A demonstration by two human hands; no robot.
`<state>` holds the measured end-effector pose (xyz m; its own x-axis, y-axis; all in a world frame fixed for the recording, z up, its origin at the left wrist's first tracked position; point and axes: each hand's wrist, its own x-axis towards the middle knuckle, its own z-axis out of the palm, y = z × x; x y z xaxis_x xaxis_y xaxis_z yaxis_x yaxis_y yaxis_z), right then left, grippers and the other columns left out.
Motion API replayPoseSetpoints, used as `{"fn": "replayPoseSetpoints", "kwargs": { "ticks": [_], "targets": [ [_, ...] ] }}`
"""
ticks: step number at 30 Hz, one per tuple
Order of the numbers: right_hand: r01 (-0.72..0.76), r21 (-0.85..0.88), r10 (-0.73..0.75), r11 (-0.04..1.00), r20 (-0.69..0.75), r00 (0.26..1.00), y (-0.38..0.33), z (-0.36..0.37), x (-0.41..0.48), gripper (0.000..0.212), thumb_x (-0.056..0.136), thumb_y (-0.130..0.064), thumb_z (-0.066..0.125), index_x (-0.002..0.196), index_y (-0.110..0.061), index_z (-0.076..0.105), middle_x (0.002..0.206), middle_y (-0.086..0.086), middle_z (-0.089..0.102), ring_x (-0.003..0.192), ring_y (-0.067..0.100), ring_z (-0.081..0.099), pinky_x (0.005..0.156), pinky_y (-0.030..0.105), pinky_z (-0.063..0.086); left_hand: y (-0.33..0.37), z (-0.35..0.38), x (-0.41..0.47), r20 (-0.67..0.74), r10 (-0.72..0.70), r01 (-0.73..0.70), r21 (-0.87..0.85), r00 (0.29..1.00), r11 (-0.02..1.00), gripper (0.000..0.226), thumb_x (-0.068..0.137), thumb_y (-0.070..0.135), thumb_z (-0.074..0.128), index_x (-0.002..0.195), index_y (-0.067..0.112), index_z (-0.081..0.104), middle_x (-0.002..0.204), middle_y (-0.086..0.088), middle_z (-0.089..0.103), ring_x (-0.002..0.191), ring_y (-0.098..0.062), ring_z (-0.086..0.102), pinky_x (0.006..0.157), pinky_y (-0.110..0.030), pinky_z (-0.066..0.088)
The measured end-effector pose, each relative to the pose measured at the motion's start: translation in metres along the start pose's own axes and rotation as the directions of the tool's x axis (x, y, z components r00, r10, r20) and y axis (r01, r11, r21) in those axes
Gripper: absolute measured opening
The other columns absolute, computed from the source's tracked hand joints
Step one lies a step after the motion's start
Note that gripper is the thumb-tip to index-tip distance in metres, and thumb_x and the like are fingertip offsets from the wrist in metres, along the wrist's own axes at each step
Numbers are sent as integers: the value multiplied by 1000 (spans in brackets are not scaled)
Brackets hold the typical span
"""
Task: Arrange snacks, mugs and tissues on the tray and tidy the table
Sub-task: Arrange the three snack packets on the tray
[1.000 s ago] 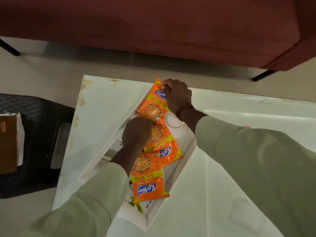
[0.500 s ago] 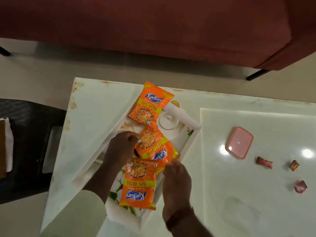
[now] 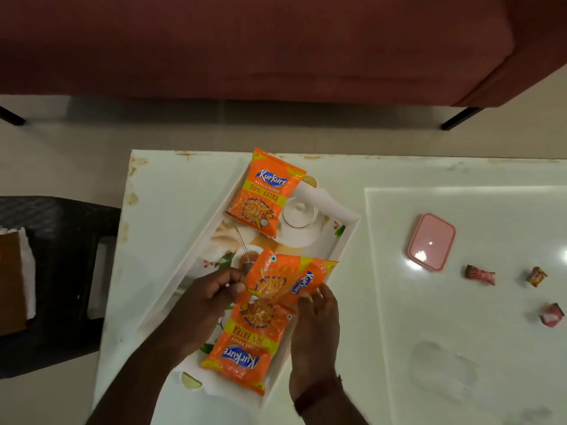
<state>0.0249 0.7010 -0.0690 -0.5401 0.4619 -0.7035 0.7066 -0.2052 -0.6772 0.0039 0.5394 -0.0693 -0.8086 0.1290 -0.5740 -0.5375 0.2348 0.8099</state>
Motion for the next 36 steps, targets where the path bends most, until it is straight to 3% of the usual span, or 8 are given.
{"fn": "replayPoseSetpoints", "kwargs": {
  "ticks": [5, 10, 15, 21, 24, 29, 32, 36],
  "targets": [
    [319, -75, -319, 945, 15, 948, -45, -23, 22, 19, 93, -20, 64, 109, -29, 64, 100, -10, 73, 87, -3, 67, 68, 8, 47, 19, 17, -4, -92, -47, 20, -276, 995, 961, 10, 86, 31, 68, 78, 26, 70, 64, 2, 61, 60, -7, 56, 58, -20, 48],
    [656, -401, -636, 639, 203, 745, -114, -29, 67, 15, 94, -22, 59, 103, -27, 70, 89, -21, 69, 78, -11, 62, 67, 3, 43, 32, 70, 26, -133, -205, 123, -458, 970, 880, 15, 94, 9, 58, 81, 15, 63, 61, 4, 69, 54, -7, 65, 44, -17, 45],
    [635, -695, -557, 336, 397, 729, -145, -3, 122, 26, 94, -22, 51, 113, -25, 69, 114, -1, 72, 106, 24, 63, 95, 44, 48, 31, 115, 69, -112, -386, 299, -451, 916, 841, 36, 94, 5, 52, 59, 10, 54, 43, -5, 56, 29, -10, 49, 35, -15, 32],
    [619, -761, -516, 197, 456, 725, -141, 20, 154, 28, 95, -26, 49, 116, -28, 67, 118, -3, 69, 112, 26, 59, 99, 40, 38, 22, 127, 94, -177, -514, 347, -552, 840, 758, 14, 86, 6, 59, 73, 9, 62, 56, -3, 64, 47, -16, 61, 46, -22, 49],
    [596, -770, -500, 228, 433, 750, -133, 18, 159, 35, 95, -30, 53, 128, -28, 61, 127, 1, 64, 119, 27, 54, 101, 41, 37, 22, 128, 97, -215, -498, 319, -547, 840, 774, 23, 81, 2, 63, 59, 4, 57, 56, -14, 62, 50, -26, 58, 45, -26, 45],
    [657, -611, -628, 442, 312, 713, -110, -9, 113, 52, 89, -27, 65, 138, -21, 51, 137, 4, 54, 127, 24, 48, 106, 38, 37, 26, 89, 66, -213, -446, 276, -541, 869, 795, 8, 87, 5, 66, 81, 0, 64, 51, -5, 67, 37, -12, 59, 34, -16, 39],
    [583, -400, -560, 707, 186, 807, -73, -27, 58, 40, 87, -23, 70, 126, -21, 61, 117, -2, 65, 108, 14, 61, 95, 30, 47, 17, 50, 31, -405, -137, 115, -79, 904, 990, 5, 83, 16, 71, 83, 19, 75, 68, 5, 72, 48, -6, 65, 43, -18, 44],
    [200, -232, -173, 952, 131, 976, -11, -37, -14, 23, 86, -25, 73, 109, -26, 70, 96, -15, 73, 84, -9, 66, 80, 17, 54, 4, 13, -2, -287, 89, 40, 414, 954, 909, 11, 88, 33, 66, 95, 40, 70, 94, 26, 67, 81, 9, 62, 62, -3, 41]
  ]
}}
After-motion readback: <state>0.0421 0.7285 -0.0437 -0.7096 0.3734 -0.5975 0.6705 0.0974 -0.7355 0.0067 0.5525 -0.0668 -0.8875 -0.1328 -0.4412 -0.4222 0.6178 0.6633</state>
